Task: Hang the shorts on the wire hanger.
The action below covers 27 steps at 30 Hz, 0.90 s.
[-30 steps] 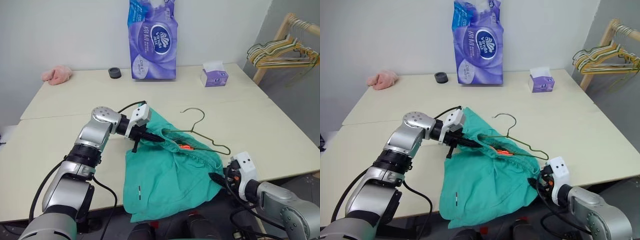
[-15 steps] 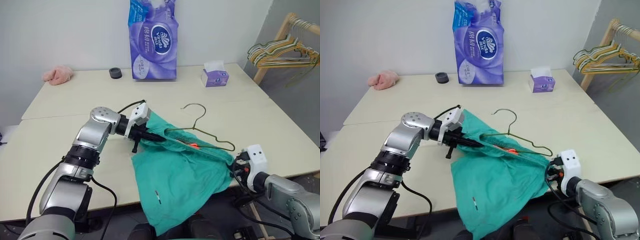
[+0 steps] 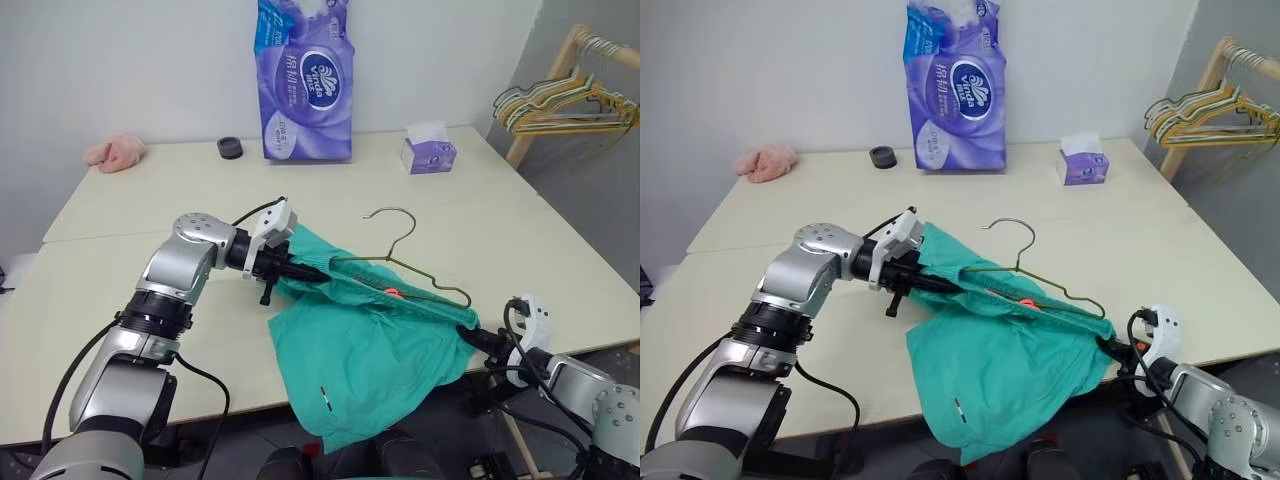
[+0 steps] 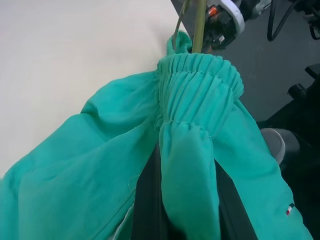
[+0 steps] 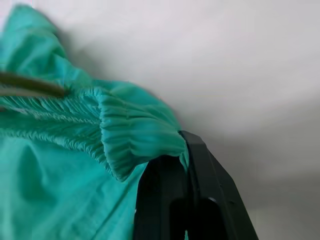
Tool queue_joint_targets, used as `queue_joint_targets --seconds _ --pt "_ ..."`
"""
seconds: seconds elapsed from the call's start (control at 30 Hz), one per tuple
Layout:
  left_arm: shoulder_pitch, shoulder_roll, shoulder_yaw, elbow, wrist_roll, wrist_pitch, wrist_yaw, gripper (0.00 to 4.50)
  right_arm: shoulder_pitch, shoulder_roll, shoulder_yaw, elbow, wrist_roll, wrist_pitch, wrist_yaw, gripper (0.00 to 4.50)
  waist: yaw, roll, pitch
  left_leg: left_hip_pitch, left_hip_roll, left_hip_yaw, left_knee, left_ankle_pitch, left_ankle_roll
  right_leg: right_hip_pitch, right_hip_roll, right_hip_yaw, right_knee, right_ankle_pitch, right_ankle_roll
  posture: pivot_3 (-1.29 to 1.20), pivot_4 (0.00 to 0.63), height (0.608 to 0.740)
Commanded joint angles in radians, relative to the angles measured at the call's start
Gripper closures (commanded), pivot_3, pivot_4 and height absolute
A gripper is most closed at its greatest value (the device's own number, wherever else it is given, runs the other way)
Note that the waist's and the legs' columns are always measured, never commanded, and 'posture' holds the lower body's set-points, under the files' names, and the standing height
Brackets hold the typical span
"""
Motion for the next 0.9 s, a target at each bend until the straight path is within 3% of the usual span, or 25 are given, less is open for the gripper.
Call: queue_joint_targets --seconds 0.03,0.37,0.5,0.63,0.9 --pt "-0.009 0.039 0.048 -0.029 -0.027 0.005 -0.023 4.50 -0.033 0.002 -0.129 0.044 0.006 0.031 -0.061 4.47 0.000 0.001 -0.001 0.000 0.000 0.000 0.000 0.000 0.000 0.000 0.000 0.000 0.000 0.000 0.000 -0.18 0.063 0.740" --pt "0.003 0.052 0.015 -0.007 0.034 -0.070 -0.028 4.50 -0.013 -0.091 -0.065 -0.056 0.050 0.025 -0.014 4.47 -0.005 0.006 -0.003 0.000 0.000 0.002 0.000 0.000 0.000 0.000 0.001 0.002 0.000 0.000 0.000 -0.18 0.060 0.740" --pt "0.001 0.050 0.010 0.020 0.059 -0.108 -0.022 4.50 -0.012 -0.184 -0.043 -0.119 0.088 0.029 0.027 4.47 -0.005 0.006 -0.003 0.000 -0.001 0.002 0.000 0.000 0.000 0.000 0.001 0.002 -0.001 0.000 0.000 -0.19 0.059 0.740" --pt "-0.005 0.040 -0.020 0.054 0.112 -0.184 -0.011 4.50 0.026 -0.376 0.114 -0.231 0.080 -0.012 0.114 4.47 -0.007 0.007 -0.003 0.000 -0.001 0.003 0.000 0.000 0.000 0.000 0.001 0.003 -0.001 -0.001 0.001 -0.20 0.058 0.740" --pt "-0.019 0.036 -0.019 0.088 0.129 -0.213 -0.010 4.50 0.143 -0.539 0.181 -0.146 0.008 -0.156 0.214 4.47 -0.013 0.006 -0.003 0.000 -0.001 0.004 0.000 0.000 0.001 0.001 0.002 0.005 -0.002 -0.001 0.002 -0.20 0.059 0.740"
